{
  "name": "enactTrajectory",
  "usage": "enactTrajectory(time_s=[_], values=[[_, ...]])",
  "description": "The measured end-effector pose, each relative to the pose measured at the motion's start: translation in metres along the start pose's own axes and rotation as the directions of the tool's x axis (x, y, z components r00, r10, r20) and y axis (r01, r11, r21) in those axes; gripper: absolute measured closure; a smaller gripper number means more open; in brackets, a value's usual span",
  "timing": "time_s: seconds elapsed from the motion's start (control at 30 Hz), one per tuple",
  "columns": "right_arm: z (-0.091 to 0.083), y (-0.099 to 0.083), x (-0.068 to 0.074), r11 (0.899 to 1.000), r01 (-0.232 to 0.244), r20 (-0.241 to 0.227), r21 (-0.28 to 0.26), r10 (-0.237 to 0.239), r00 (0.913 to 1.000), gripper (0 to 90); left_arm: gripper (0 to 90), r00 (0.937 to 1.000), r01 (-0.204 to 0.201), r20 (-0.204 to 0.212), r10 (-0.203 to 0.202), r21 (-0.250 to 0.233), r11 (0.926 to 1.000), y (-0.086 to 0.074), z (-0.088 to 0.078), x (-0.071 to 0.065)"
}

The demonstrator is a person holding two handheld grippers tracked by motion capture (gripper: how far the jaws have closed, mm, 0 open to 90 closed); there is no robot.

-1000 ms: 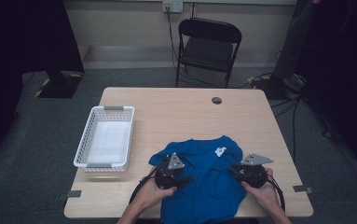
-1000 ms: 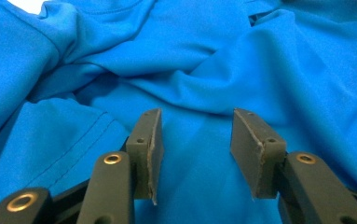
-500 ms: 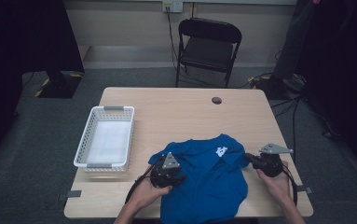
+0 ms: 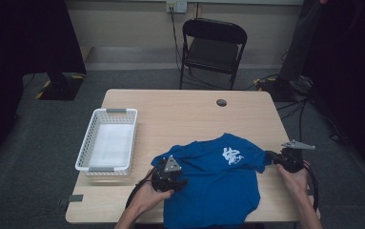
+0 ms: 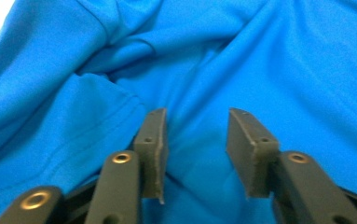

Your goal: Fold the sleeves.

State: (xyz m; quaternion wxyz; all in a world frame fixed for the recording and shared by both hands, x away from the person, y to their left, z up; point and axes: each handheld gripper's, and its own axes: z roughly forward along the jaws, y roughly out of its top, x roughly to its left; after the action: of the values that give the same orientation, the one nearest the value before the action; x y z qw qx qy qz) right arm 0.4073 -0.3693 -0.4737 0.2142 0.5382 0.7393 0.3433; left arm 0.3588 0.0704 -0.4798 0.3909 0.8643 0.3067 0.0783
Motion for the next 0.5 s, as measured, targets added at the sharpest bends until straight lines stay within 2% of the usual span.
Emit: enactTrajectory(time_s=[0.07, 0.1, 0.13, 0.2, 0.23, 0.27, 0.3, 0.33, 0.37, 0.4, 0.43, 0.5], values=[[-0.003, 0.001, 0.005, 0.999, 0.034, 0.017, -0.003, -0.034, 0.9993, 77.3, 55.8, 1.0000, 0.006, 0.007, -0.006, -0.031, 0.9995, 0.004, -0.003, 0.003], [-0.003, 0.001, 0.005, 0.999, 0.034, 0.017, -0.003, -0.034, 0.9993, 77.3, 55.7, 1.0000, 0.006, 0.007, -0.006, -0.031, 0.9995, 0.004, -0.003, 0.003], [-0.005, 0.003, 0.008, 0.999, 0.036, 0.017, -0.019, -0.035, 0.9992, 73.0, 55.7, 0.9994, 0.032, 0.017, -0.031, -0.060, 0.9977, 0.008, -0.004, 0.007], [-0.010, 0.007, 0.014, 0.998, 0.026, -0.017, -0.063, -0.027, 0.9995, 68.5, 55.7, 0.9990, 0.044, 0.013, -0.043, -0.079, 0.9959, 0.014, -0.005, 0.011], [-0.011, 0.008, 0.016, 0.997, 0.024, -0.029, -0.069, -0.026, 0.9992, 66.5, 56.0, 0.9982, 0.060, 0.013, -0.059, -0.091, 0.9941, 0.018, -0.003, 0.015], [-0.009, 0.012, 0.024, 0.997, 0.024, -0.080, -0.071, -0.029, 0.9964, 61.7, 56.9, 0.9972, 0.074, 0.000, -0.075, -0.101, 0.9921, 0.024, 0.002, 0.020], [-0.009, 0.012, 0.024, 0.997, 0.024, -0.080, -0.071, -0.029, 0.9964, 61.7, 57.0, 0.9972, 0.074, 0.000, -0.075, -0.101, 0.9921, 0.024, 0.002, 0.020], [-0.005, 0.015, 0.035, 0.997, 0.040, -0.118, -0.067, -0.048, 0.9919, 59.7, 57.9, 0.9931, 0.107, -0.037, -0.112, -0.108, 0.9884, 0.028, 0.010, 0.028], [-0.005, 0.015, 0.035, 0.997, 0.040, -0.118, -0.067, -0.048, 0.9919, 59.7, 58.3, 0.9931, 0.107, -0.037, -0.112, -0.108, 0.9884, 0.028, 0.010, 0.028], [-0.003, 0.015, 0.041, 0.996, 0.054, -0.132, -0.065, -0.062, 0.9893, 58.4, 58.3, 0.9917, 0.113, -0.049, -0.119, -0.107, 0.9878, 0.030, 0.014, 0.031], [0.003, 0.015, 0.053, 0.997, 0.058, -0.185, -0.059, -0.068, 0.9805, 56.4, 59.4, 0.9871, 0.122, -0.093, -0.131, -0.092, 0.9882, 0.033, 0.021, 0.038], [0.007, 0.013, 0.061, 0.996, 0.083, -0.192, -0.046, -0.090, 0.9773, 55.2, 59.5, 0.9825, 0.146, -0.104, -0.155, -0.092, 0.9850, 0.036, 0.027, 0.045]])
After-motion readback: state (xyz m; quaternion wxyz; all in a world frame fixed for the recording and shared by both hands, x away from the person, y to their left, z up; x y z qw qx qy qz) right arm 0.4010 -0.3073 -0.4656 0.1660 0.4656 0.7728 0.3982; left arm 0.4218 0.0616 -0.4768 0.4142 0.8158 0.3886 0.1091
